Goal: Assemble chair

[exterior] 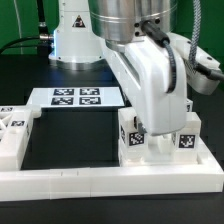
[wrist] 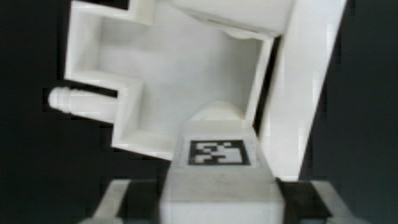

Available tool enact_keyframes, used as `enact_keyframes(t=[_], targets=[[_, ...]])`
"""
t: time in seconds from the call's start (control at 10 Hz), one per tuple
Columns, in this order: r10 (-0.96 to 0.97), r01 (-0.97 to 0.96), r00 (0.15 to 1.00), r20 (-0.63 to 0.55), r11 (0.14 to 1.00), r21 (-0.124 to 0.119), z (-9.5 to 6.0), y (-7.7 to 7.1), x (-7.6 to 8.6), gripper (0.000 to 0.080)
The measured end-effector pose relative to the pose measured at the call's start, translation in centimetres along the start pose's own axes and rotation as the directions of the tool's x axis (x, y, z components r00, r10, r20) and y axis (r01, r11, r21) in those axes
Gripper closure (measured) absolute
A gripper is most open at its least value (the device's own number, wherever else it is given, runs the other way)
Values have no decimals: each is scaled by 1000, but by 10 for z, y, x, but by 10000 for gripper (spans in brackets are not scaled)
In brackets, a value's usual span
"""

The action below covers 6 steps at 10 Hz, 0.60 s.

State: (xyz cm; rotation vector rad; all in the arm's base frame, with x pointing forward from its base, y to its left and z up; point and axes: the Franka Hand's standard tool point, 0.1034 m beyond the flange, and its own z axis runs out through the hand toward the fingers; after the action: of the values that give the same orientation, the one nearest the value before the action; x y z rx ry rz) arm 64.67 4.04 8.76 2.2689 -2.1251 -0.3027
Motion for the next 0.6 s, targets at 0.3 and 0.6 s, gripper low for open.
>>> enact_keyframes(t=[0.3,0.6], targets=[[-85,85,996,0,996,-3,0,1,0,296],[-307,307,952,-10,952,3,1,0,-3,157]])
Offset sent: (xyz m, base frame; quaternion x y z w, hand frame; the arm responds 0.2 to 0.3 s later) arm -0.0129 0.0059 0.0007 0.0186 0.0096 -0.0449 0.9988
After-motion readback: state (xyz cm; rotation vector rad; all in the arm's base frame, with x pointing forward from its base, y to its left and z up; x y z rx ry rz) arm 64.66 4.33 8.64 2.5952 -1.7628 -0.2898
